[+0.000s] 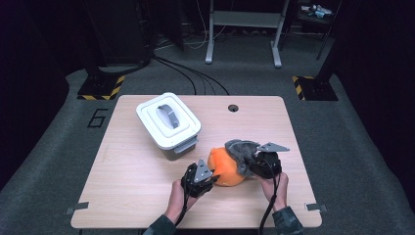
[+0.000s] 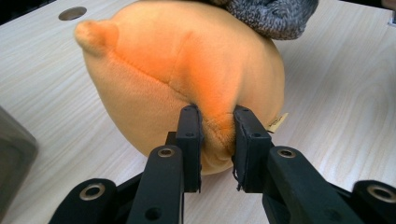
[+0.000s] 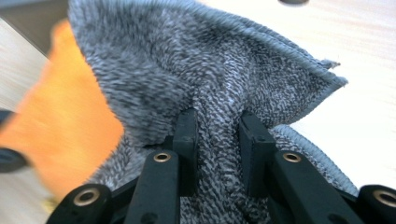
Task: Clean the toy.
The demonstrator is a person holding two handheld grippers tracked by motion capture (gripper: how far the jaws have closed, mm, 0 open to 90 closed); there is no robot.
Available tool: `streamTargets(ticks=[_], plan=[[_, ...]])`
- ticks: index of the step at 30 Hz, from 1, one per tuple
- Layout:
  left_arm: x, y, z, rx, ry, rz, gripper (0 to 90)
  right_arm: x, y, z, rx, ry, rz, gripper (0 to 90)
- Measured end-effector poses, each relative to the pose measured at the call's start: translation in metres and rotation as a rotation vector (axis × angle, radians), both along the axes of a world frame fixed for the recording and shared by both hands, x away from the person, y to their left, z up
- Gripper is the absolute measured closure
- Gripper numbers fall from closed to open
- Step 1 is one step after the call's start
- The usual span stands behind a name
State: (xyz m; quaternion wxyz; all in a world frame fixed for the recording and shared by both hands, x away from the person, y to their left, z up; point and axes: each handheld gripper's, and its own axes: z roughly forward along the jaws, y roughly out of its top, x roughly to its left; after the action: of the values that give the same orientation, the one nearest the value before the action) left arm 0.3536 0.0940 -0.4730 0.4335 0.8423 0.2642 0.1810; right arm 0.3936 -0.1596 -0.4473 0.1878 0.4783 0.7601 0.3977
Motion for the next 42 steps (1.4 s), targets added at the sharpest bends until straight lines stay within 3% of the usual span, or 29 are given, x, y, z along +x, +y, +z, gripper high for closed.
streamTargets(ticks=[3,6,8,10,14,19,23,24,26,28,30,35,39,42], plan=[[0.001,0.000,0.001,0.001,-0.005,-0.004,74.4,-0.008,0.005,0.014,0.053,-0.038,0.036,71.4],[0.000,-0.001,0.001,0.009,-0.008,-0.009,74.4,-0.016,0.024,0.026,0.060,-0.052,0.107,71.3],[0.000,-0.001,0.001,0.007,-0.005,-0.004,74.4,-0.017,0.038,0.027,0.028,-0.058,0.146,71.2],[0.001,0.001,0.001,0.013,0.002,0.000,74.4,-0.016,0.049,0.023,-0.030,-0.061,0.151,71.4],[0.001,0.002,0.000,-0.004,0.005,0.003,74.4,-0.010,0.047,0.015,-0.039,-0.062,0.143,71.6],[0.001,0.002,-0.001,-0.008,0.005,0.003,74.5,-0.006,0.031,0.009,-0.053,-0.050,0.087,71.7],[0.001,0.002,-0.001,-0.016,0.008,0.002,74.2,-0.001,0.017,0.000,-0.031,-0.022,0.052,71.7],[0.001,0.001,-0.001,-0.013,0.005,0.004,72.7,-0.001,0.016,-0.002,-0.010,-0.011,0.047,71.7],[0.001,0.001,0.001,-0.016,0.019,0.008,63.6,0.000,0.014,-0.003,-0.008,-0.012,0.047,71.7],[-0.002,0.001,0.002,-0.004,0.007,0.021,56.8,0.001,0.015,-0.003,-0.010,-0.010,0.043,71.6],[-0.005,0.002,0.003,0.002,0.005,0.018,59.4,0.002,0.014,-0.003,-0.009,-0.012,0.046,71.7],[-0.007,0.000,0.001,0.002,-0.007,0.019,76.4,0.001,0.013,-0.004,0.002,-0.011,0.036,71.6],[-0.007,0.000,0.002,-0.007,-0.014,0.003,80.3,-0.008,0.015,0.012,0.018,-0.048,0.039,71.4],[-0.008,-0.002,0.002,-0.004,-0.024,-0.009,81.6,-0.019,0.028,0.027,0.032,-0.074,0.097,71.4]])
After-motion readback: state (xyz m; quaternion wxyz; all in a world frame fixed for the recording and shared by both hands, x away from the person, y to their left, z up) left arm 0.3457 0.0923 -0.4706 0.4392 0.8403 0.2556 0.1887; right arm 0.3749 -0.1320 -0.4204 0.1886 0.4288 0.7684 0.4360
